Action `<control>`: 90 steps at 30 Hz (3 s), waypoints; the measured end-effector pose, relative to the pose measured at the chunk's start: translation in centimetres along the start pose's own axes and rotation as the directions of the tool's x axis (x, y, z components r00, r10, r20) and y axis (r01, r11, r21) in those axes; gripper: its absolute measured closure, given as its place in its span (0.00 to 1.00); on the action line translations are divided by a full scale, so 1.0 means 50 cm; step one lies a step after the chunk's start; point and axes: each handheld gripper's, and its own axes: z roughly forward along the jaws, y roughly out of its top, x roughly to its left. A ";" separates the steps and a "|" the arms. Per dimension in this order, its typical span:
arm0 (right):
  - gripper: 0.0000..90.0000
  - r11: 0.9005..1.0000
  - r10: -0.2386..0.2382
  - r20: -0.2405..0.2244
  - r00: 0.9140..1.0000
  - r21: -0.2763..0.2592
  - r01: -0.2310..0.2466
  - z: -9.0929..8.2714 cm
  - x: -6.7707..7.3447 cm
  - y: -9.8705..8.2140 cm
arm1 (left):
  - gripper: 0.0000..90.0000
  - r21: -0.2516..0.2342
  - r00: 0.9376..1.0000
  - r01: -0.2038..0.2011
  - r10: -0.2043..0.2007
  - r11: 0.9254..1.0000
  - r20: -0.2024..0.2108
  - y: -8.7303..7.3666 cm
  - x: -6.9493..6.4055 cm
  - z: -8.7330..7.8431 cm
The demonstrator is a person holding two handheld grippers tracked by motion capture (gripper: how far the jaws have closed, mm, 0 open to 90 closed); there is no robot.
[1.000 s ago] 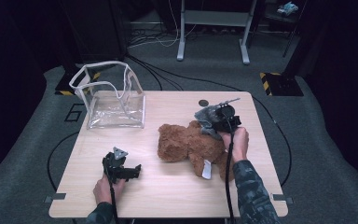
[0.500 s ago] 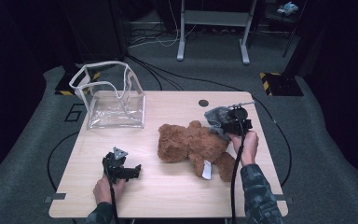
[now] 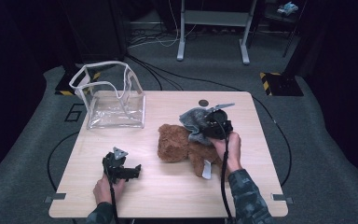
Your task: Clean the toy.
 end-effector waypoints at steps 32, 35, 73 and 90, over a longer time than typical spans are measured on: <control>0.79 0.989 0.144 0.115 0.983 0.018 -0.147 -0.033 -0.126 -0.082 | 0.00 0.001 1.000 0.000 0.000 1.000 0.000 0.000 0.000 0.000; 0.79 0.988 0.151 0.113 0.982 0.010 -0.153 -0.036 -0.127 -0.083 | 0.00 0.007 1.000 -0.001 0.001 1.000 0.001 0.000 0.000 -0.001; 0.79 0.999 0.040 0.021 0.999 0.009 -0.041 0.010 -0.017 -0.039 | 0.00 0.003 1.000 -0.001 0.001 1.000 0.000 0.000 0.000 0.000; 0.79 0.992 0.129 0.082 0.988 -0.014 -0.128 -0.032 -0.104 -0.079 | 0.00 0.002 1.000 0.000 0.000 1.000 0.000 0.000 0.000 0.000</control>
